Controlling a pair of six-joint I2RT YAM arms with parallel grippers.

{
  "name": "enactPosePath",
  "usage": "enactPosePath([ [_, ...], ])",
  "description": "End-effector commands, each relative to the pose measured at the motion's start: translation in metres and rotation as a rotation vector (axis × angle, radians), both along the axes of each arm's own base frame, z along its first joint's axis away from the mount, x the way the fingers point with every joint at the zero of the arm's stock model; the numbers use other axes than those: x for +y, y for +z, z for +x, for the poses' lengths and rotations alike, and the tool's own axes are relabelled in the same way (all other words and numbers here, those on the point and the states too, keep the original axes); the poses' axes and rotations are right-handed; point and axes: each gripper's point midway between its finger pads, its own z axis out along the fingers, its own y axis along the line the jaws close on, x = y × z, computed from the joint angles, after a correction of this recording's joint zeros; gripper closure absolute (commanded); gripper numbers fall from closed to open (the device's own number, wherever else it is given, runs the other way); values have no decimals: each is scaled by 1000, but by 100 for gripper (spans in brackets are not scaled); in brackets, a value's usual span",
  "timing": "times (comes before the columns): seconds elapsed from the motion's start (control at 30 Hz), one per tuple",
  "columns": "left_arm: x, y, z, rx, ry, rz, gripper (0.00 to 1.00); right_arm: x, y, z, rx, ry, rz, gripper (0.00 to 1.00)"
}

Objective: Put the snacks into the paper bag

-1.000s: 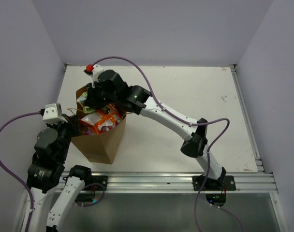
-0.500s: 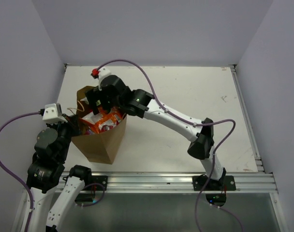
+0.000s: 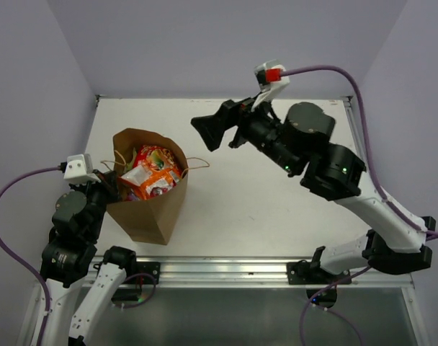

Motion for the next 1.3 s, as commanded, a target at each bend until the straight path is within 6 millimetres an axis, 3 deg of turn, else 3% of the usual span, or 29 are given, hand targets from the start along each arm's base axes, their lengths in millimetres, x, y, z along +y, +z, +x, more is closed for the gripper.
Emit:
enactPosePath([
  [0.0, -4, 6, 4, -35, -18, -5, 100, 54, -128, 15, 204, 17, -248, 1],
  [0.23, -2, 10, 2, -42, -12, 0, 100, 83, -171, 15, 285, 31, -280, 12],
  [0.37, -2, 9, 1, -43, -14, 1, 100, 91, -181, 19, 297, 24, -292, 13],
  [0.47, -2, 10, 1, -48, -14, 2, 100, 93, -189, 21, 306, 14, -310, 22],
  [0.53, -2, 10, 0, -49, -16, 1, 100, 94, -194, 21, 313, 15, -324, 49],
  [0.57, -2, 11, 0, -51, -17, 1, 100, 95, -196, 20, 318, 16, -329, 80],
  [0.6, -3, 11, 0, -51, -20, 0, 100, 95, -198, 21, 323, 12, -334, 94],
  [0.63, -4, 10, 1, -49, -22, -1, 100, 94, -199, 21, 325, 9, -337, 100],
  [0.87, -22, 11, 3, -63, -95, -92, 100, 84, -194, 21, 309, -14, -369, 100],
  [1.1, -51, 45, 2, -143, -217, -263, 100, 41, -166, 27, 258, -129, -445, 100],
  [1.27, -71, 45, 9, -142, -298, -348, 100, 10, -146, 26, 231, -194, -448, 100],
])
